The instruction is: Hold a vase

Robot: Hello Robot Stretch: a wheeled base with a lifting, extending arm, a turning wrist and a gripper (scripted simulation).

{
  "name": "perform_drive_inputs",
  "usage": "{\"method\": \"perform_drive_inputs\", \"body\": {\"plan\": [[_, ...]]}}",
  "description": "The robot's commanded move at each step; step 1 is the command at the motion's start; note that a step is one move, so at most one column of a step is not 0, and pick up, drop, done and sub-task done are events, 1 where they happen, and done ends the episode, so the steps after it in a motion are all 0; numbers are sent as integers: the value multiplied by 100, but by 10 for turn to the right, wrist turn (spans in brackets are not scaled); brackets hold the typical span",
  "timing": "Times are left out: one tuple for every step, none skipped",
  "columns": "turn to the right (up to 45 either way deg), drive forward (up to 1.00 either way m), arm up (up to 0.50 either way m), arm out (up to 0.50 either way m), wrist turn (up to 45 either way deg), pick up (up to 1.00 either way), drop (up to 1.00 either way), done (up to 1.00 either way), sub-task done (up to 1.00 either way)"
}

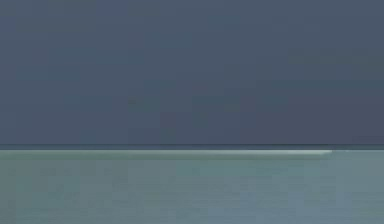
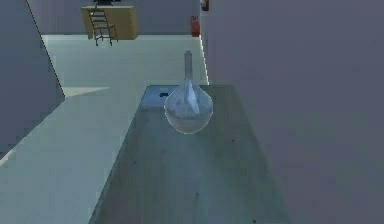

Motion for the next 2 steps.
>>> {"method": "perform_drive_inputs", "body": {"plan": [[0,0,50,0,0,0,0,0,0],[0,0,38,0,0,0,0,0,0]]}}
